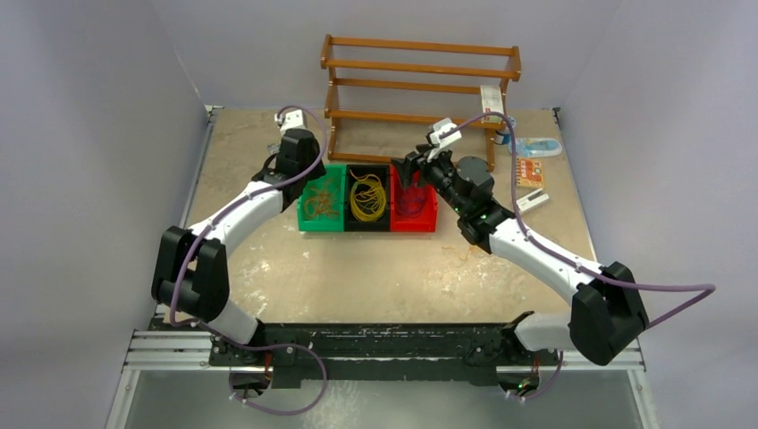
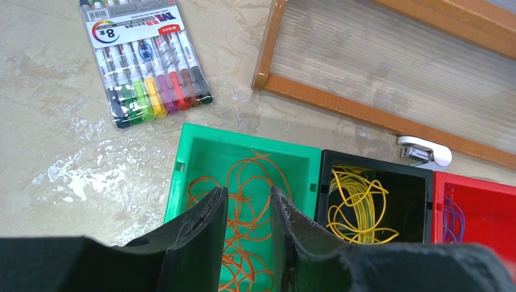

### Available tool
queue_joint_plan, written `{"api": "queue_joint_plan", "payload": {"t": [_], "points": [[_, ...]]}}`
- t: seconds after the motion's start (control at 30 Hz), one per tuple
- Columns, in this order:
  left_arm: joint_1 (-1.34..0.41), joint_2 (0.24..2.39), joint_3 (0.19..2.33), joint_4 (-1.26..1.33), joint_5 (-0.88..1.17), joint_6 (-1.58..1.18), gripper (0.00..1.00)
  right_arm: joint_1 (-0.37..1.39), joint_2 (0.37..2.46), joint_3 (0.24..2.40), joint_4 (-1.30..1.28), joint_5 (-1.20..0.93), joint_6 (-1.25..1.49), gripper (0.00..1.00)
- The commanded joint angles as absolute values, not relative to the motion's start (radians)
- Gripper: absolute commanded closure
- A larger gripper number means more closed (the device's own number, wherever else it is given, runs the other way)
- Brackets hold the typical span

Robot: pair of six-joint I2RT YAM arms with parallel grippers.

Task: Untangle the cables

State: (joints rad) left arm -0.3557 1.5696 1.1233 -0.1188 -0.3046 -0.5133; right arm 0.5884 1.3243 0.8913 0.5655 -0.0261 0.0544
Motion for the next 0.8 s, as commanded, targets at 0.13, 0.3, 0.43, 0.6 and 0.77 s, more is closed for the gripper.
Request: {"api": "queue_joint_plan", "payload": {"t": [0.13, 0.3, 0.43, 0.6, 0.77], "points": [[-0.358, 1.480, 1.100, -0.045, -0.291, -0.537, 0.68, 0.580, 1.294, 0.912, 0.472, 0.303, 0.189, 0.29], [-0.359, 1.460, 1.091, -0.030, -0.253, -0.543, 0.68, 0.530, 1.268, 0.909, 0.360, 0.363, 0.315, 0.28], [-0.367, 1.455, 1.101, -0.040, -0.239, -0.541, 0.67, 0.468, 1.234, 0.895, 0.232, 0.410, 0.429, 0.27], [-0.411, 1.456, 1.106, -0.049, -0.270, -0.540, 0.64, 0.366, 1.203, 0.876, -0.007, 0.476, 0.595, 0.18], [-0.470, 1.480, 1.113, -0.042, -0.291, -0.539, 0.61, 0.278, 1.222, 0.846, -0.153, 0.434, 0.656, 0.15]]}}
